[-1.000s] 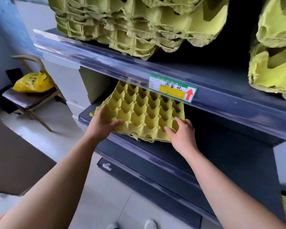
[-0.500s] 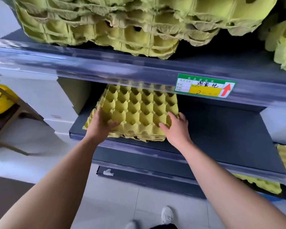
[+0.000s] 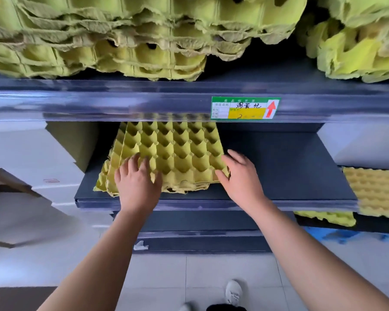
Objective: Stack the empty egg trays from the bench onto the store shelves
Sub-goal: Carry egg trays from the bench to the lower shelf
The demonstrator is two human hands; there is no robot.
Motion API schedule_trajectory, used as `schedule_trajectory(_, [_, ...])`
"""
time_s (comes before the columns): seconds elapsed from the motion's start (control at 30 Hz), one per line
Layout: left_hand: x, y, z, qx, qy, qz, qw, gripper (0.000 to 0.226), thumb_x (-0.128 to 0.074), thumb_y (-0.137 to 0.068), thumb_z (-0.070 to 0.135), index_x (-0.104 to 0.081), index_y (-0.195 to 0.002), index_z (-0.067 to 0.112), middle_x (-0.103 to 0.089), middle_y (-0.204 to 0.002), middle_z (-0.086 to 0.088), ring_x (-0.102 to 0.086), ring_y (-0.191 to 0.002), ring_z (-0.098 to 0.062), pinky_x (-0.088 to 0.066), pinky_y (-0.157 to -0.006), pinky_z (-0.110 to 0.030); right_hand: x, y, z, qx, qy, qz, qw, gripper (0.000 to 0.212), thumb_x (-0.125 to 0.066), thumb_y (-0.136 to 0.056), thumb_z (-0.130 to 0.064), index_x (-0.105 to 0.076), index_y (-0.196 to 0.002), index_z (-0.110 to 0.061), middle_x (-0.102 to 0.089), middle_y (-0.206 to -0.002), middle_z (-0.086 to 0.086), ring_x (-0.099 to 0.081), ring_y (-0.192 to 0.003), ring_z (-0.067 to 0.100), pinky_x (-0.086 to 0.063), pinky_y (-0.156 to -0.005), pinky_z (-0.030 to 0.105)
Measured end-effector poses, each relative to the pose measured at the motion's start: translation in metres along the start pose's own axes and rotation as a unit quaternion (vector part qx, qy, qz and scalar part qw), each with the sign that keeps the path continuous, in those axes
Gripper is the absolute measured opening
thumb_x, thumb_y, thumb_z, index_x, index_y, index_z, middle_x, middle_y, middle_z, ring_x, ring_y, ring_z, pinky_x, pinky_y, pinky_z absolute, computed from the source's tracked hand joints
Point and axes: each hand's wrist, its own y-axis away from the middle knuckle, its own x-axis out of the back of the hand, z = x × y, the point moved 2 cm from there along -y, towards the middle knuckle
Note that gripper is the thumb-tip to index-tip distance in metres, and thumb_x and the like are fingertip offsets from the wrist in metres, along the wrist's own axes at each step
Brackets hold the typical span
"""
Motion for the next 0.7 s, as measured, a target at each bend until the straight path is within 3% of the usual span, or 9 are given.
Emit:
schedule_trajectory(0.3, [-0.03, 0.046, 0.155, -0.2, 0.031, -0.05, 0.978, 0.038, -0.074, -0.078, 0.024, -0.067, -0.112, 0.007, -0.067, -0.113, -0.01, -0.062, -0.096, -0.037, -0.047, -0.085, -0.045, 0.07, 0.077, 0.094, -0.031, 0.059, 0.087, 0.994, 0.028, -0.073, -0.076, -0.012, -0.068, -0.099, 0.001, -0.068, -0.105, 0.015, -0.064, -0.096, 0.034, -0.051, -0.087, 0.041])
schedule_trajectory(0.53, [-0.079, 0.104, 0.311, -0.301, 0.069, -0.108, 0.945, 0.032, -0.079, -0.073, 0.021, -0.071, -0.102, 0.007, -0.071, -0.102, -0.01, -0.066, -0.088, -0.036, -0.051, -0.082, -0.046, 0.138, 0.153, 0.225, -0.123, 0.081, 0.087, 0.985, 0.026, -0.059, -0.079, -0.021, -0.066, -0.094, -0.001, -0.067, -0.094, 0.013, -0.063, -0.087, 0.034, -0.054, -0.076, 0.041])
schedule_trajectory(0.7, [-0.115, 0.151, 0.424, -0.333, 0.096, -0.126, 0.93, 0.027, -0.066, -0.073, 0.026, -0.072, -0.092, 0.007, -0.073, -0.09, -0.01, -0.067, -0.077, -0.035, -0.052, -0.073, -0.044, 0.186, 0.208, 0.331, -0.162, 0.102, 0.079, 0.978, 0.022, -0.067, -0.079, -0.017, -0.065, -0.095, -0.003, -0.067, -0.093, 0.01, -0.062, -0.082, 0.032, -0.053, -0.073, 0.04])
